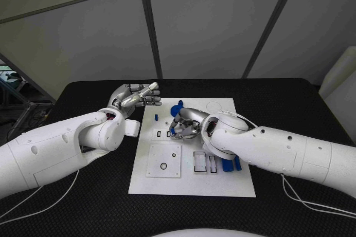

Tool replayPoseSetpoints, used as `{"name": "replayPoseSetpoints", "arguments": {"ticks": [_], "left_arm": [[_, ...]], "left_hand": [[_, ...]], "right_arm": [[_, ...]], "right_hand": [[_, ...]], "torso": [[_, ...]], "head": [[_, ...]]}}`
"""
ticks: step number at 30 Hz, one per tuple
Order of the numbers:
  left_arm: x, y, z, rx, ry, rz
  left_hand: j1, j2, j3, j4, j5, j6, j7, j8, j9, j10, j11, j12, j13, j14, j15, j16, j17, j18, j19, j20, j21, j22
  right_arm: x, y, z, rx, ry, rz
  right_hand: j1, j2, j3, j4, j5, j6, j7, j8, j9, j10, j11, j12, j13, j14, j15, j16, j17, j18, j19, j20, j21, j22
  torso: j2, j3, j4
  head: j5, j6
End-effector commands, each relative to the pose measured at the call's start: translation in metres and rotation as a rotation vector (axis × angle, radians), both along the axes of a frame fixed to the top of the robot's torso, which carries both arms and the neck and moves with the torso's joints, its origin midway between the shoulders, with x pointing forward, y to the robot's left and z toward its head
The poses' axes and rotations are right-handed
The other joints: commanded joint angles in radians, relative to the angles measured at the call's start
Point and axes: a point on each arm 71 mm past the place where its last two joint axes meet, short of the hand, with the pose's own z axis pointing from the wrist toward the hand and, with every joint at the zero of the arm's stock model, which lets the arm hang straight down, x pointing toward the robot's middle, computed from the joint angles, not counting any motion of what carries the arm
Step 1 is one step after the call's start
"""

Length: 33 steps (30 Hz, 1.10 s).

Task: Assemble the parts on the task board

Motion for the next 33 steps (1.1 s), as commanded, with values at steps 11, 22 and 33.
{"name": "replayPoseSetpoints", "arguments": {"ticks": [11, 22, 33], "left_arm": [[0.0000, -0.0019, 0.0016, -0.002, -0.007, -0.017], [0.0002, -0.0020, 0.0015, -0.002, -0.007, -0.017], [0.0004, -0.0018, 0.0014, -0.001, -0.006, -0.016]], "left_hand": [[0.007, 0.003, 0.001, -0.005, -0.005, 0.001, 0.007, -0.004, 0.000, 0.002, 0.003, -0.004, -0.001, 0.000, 0.003, -0.003, 0.001, 0.005, -0.006, 0.003, -0.004, -0.002], [0.007, 0.003, 0.001, -0.005, -0.005, 0.001, 0.007, -0.004, 0.000, 0.002, 0.003, -0.004, -0.001, 0.000, 0.003, -0.003, 0.001, 0.005, -0.006, 0.003, -0.004, -0.002], [0.007, 0.003, 0.001, -0.005, -0.005, 0.001, 0.007, -0.004, 0.000, 0.002, 0.003, -0.004, -0.001, 0.000, 0.003, -0.003, 0.001, 0.005, -0.006, 0.003, -0.004, -0.002]], "right_arm": [[0.0001, 0.0002, -0.0004, -0.011, -0.007, 0.004], [-0.0007, 0.0008, 0.0010, 0.002, -0.019, 0.009], [-0.0003, -0.0008, 0.0009, 0.002, -0.019, 0.004]], "right_hand": [[-0.002, -0.014, -0.003, 0.003, 0.003, -0.021, 0.004, -0.011, -0.003, -0.016, 0.003, -0.015, 0.001, 0.098, 0.009, -0.007, 0.235, 0.001, -0.005, 0.009, -0.007, 0.010], [-0.008, -0.016, -0.004, 0.006, -0.002, -0.015, 0.003, -0.005, 0.000, -0.013, 0.003, -0.011, 0.004, 0.098, 0.010, -0.007, 0.235, 0.001, -0.004, 0.012, -0.006, 0.012], [-0.011, -0.020, -0.007, 0.007, -0.007, -0.017, 0.003, -0.004, 0.000, -0.014, 0.003, -0.013, 0.002, 0.098, 0.010, -0.007, 0.235, 0.001, -0.005, 0.012, -0.007, 0.010]], "torso": [[0.000, 0.0004, -0.0002], [0.000, 0.0006, -0.0004], [0.000, 0.0003, -0.0002]], "head": [[-0.002, -0.001], [-0.005, -0.002], [-0.006, -0.003]]}}
